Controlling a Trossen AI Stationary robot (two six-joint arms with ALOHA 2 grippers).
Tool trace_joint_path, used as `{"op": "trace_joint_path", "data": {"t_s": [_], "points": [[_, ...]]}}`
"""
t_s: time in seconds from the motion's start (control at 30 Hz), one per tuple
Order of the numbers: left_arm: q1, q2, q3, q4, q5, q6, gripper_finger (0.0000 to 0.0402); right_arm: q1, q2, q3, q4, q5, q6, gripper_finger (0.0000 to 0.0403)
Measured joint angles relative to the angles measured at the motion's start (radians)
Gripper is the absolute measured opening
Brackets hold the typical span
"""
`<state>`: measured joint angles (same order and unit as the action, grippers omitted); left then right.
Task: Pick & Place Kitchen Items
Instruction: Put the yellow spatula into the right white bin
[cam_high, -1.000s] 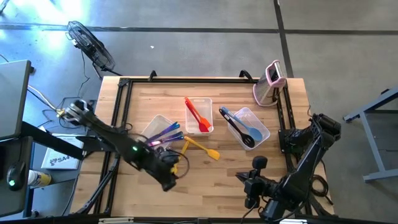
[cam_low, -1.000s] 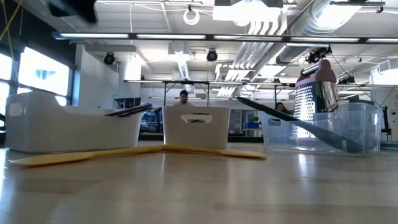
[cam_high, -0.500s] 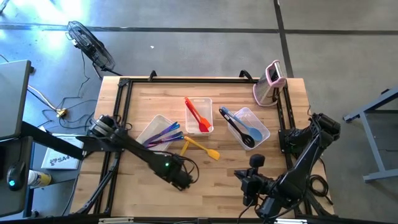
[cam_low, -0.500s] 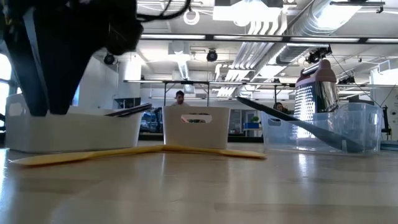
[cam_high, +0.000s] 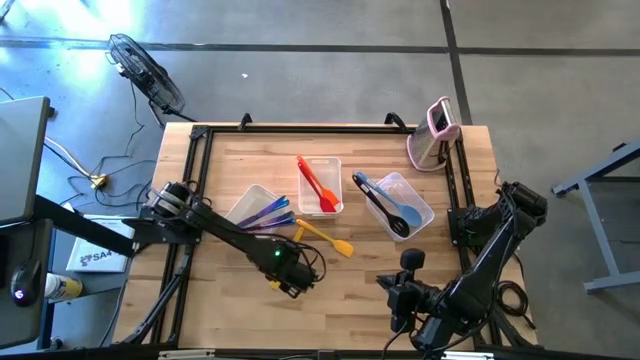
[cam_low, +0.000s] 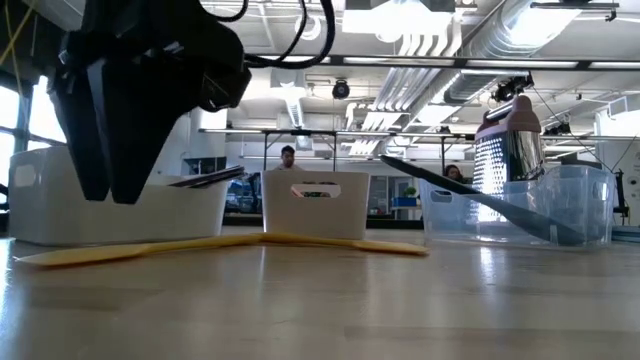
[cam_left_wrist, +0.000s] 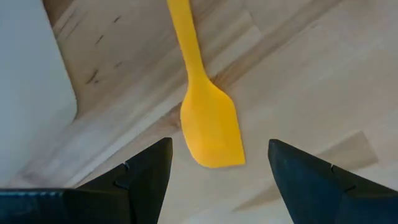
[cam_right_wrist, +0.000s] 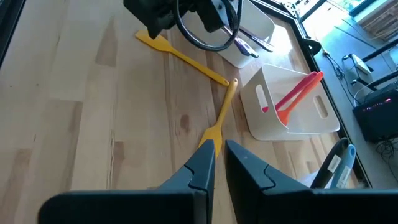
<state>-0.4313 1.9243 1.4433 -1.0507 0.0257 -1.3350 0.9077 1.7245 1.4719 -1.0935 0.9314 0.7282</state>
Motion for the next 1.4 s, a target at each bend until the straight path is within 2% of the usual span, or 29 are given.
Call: {"op": "trace_joint_path", "data": {"t_s": [0.6, 0.93, 1.13, 1.4], "points": [[0.029, 0.132, 0.002, 0.054, 0.104, 0.105, 0.0260, 0.008, 0.000, 0.000, 0.016, -0.041, 0.008, 0.0029], [0.037, 0.145, -0.077, 0.125, 0.146, 0.119, 0.0253, 0.012, 0.000, 0.000, 0.017, -0.045, 0.005, 0.0029], [0.036, 0.145, -0.089, 0.127, 0.143, 0.128, 0.0196, 0.015, 0.000, 0.000, 0.021, -0.045, 0.008, 0.0029], [0.036, 0.144, -0.092, 0.101, 0.135, 0.154, 0.0063, 0.015, 0.000, 0.000, 0.022, -0.045, 0.008, 0.0029]]}}
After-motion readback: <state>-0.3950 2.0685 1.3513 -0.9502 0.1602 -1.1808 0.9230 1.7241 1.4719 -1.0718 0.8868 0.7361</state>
